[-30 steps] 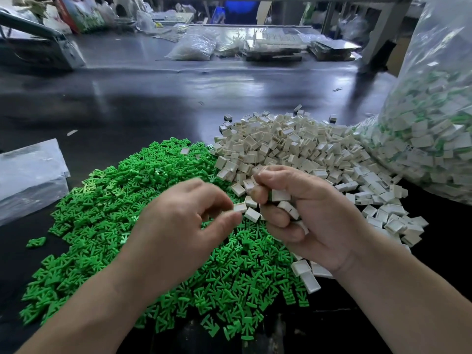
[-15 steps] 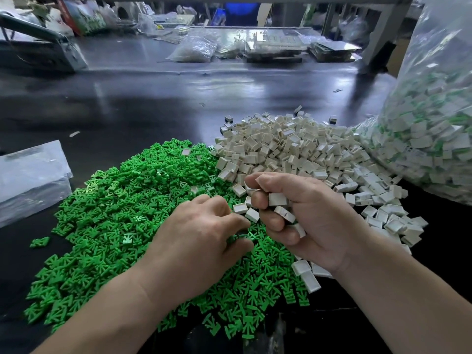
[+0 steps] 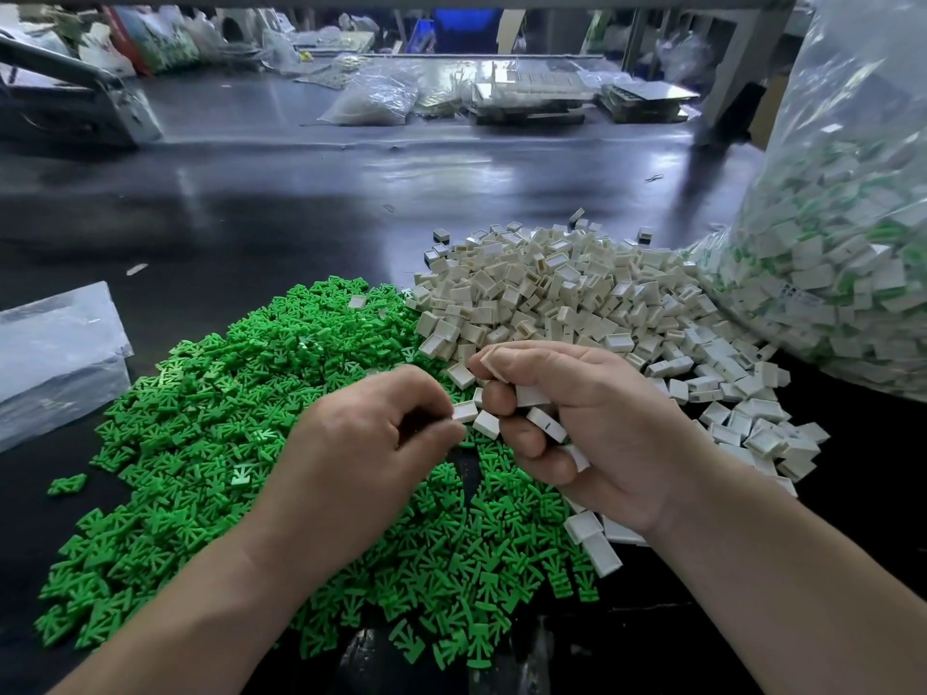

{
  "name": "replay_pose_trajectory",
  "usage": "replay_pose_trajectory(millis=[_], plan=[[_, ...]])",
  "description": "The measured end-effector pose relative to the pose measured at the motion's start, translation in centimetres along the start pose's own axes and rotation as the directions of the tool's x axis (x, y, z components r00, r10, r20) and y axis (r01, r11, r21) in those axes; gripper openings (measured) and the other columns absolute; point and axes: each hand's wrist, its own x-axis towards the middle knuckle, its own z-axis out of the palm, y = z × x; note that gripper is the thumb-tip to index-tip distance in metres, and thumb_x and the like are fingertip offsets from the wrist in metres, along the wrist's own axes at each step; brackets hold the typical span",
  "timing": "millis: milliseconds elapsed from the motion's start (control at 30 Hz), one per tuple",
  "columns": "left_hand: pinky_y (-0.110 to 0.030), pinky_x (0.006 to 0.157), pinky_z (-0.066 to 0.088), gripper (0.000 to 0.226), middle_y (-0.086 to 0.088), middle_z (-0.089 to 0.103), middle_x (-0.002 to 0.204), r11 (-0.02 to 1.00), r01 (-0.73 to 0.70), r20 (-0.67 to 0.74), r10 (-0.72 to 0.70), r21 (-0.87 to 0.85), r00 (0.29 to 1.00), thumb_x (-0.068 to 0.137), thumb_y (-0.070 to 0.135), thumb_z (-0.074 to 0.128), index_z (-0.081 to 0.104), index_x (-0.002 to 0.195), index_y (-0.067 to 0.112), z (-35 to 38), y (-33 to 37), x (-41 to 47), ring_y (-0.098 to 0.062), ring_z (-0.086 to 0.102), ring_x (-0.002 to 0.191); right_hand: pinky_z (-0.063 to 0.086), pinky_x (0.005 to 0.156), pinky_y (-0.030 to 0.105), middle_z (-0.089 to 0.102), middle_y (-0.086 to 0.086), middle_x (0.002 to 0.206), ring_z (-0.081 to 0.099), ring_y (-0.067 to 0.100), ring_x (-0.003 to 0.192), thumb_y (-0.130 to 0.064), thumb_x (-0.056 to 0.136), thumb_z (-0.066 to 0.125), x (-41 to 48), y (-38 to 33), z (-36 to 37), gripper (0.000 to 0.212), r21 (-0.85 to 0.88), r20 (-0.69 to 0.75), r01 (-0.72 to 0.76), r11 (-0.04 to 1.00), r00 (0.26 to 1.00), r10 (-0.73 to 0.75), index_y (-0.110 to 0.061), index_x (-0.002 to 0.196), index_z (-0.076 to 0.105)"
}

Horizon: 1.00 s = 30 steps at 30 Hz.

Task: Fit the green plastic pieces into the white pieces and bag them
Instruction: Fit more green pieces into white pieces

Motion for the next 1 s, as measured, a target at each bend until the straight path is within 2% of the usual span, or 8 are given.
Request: replay_pose_trajectory(millis=[133, 267, 367, 433, 467, 667, 900, 1000], plan=[[-0.011, 0.057, 0.047, 0.004, 0.014, 0.068, 0.081, 0.971, 0.129, -0.040, -0.139, -0.200, 0.989, 0.083, 0.037, 0.070, 0.068, 0.084, 0.034, -0.25, -0.26, 0.13, -0.005, 0.062, 0.069, 0.029, 0.034, 0.017, 0.059, 0.002, 0.069, 0.045, 0.010, 0.045, -0.020, 0.086, 0.073, 0.01, -0.02, 0.13, 0.011, -0.049, -0.028, 0.012, 0.999, 1.000, -0.014, -0.011, 0.091, 0.069], [-0.019, 0.058, 0.052, 0.019, -0.002, 0.073, 0.082, 0.698, 0.314, 0.116, -0.317, -0.644, 0.941, 0.074, 0.038, 0.072, 0.073, 0.089, 0.027, -0.30, -0.44, 0.30, -0.013, 0.067, 0.071, 0.029, 0.034, 0.017, 0.058, 0.002, 0.067, 0.044, 0.010, 0.044, -0.027, 0.064, 0.081, -0.01, -0.07, 0.34, 0.026, -0.072, -0.067, 0.008, 0.997, 0.998, -0.013, -0.015, 0.085, 0.072], [-0.023, 0.057, 0.052, 0.027, -0.011, 0.073, 0.087, 0.506, 0.354, 0.198, -0.336, -0.787, 0.921, 0.067, 0.034, 0.079, 0.075, 0.089, 0.020, -0.15, -0.39, 0.32, -0.018, 0.067, 0.073, 0.029, 0.034, 0.017, 0.059, 0.002, 0.069, 0.045, 0.011, 0.043, -0.025, 0.072, 0.081, -0.10, -0.05, 0.35, 0.020, -0.108, -0.067, 0.015, 0.994, 0.997, -0.022, -0.015, 0.088, 0.074], [-0.024, 0.056, 0.052, 0.024, -0.012, 0.072, 0.085, 0.444, 0.346, 0.207, -0.333, -0.827, 0.920, 0.068, 0.030, 0.083, 0.075, 0.088, 0.019, -0.10, -0.33, 0.35, -0.018, 0.066, 0.070, 0.030, 0.034, 0.017, 0.060, 0.002, 0.069, 0.045, 0.011, 0.043, -0.023, 0.084, 0.077, -0.18, 0.03, 0.46, 0.005, -0.181, -0.040, 0.028, 0.983, 0.999, -0.036, -0.019, 0.085, 0.075], [-0.024, 0.055, 0.052, 0.023, -0.011, 0.072, 0.084, 0.427, 0.338, 0.203, -0.332, -0.839, 0.921, 0.069, 0.031, 0.080, 0.075, 0.087, 0.019, -0.11, -0.31, 0.37, -0.017, 0.066, 0.069, 0.030, 0.034, 0.017, 0.060, 0.001, 0.069, 0.046, 0.012, 0.043, -0.023, 0.088, 0.074, -0.20, 0.12, 0.49, 0.006, -0.219, -0.019, 0.036, 0.975, 0.999, -0.041, -0.021, 0.082, 0.075], [-0.023, 0.053, 0.049, 0.022, -0.009, 0.071, 0.080, 0.437, 0.308, 0.182, -0.307, -0.845, 0.934, 0.070, 0.033, 0.076, 0.074, 0.086, 0.018, -0.39, -0.28, 0.31, -0.017, 0.064, 0.067, 0.031, 0.036, 0.015, 0.060, -0.003, 0.066, 0.046, 0.010, 0.042, -0.025, 0.091, 0.072, -0.37, 0.19, 0.68, 0.011, -0.287, 0.045, 0.051, 0.956, 0.998, -0.040, -0.024, 0.080, 0.073], [-0.023, 0.056, 0.051, 0.019, -0.008, 0.072, 0.080, 0.612, 0.236, 0.098, -0.251, -0.755, 0.963, 0.076, 0.035, 0.076, 0.072, 0.088, 0.020, -0.57, 0.05, -0.08, -0.017, 0.066, 0.068, 0.034, 0.037, 0.018, 0.060, -0.003, 0.067, 0.048, 0.011, 0.045, -0.035, 0.084, 0.069, -0.50, 0.22, 0.66, 0.009, -0.325, 0.070, 0.150, 0.934, 0.988, -0.134, -0.028, 0.080, 0.071], [-0.024, 0.055, 0.050, 0.021, -0.010, 0.070, 0.077, 0.550, 0.226, 0.112, -0.233, -0.804, 0.966, 0.077, 0.038, 0.076, 0.072, 0.087, 0.019, -0.74, 0.45, -0.09, -0.020, 0.064, 0.065, 0.034, 0.038, 0.019, 0.060, -0.005, 0.067, 0.048, 0.011, 0.045, -0.037, 0.086, 0.067, -0.51, 0.32, 0.63, 0.011, -0.346, 0.081, 0.169, 0.923, 0.985, -0.150, -0.028, 0.081, 0.071]])
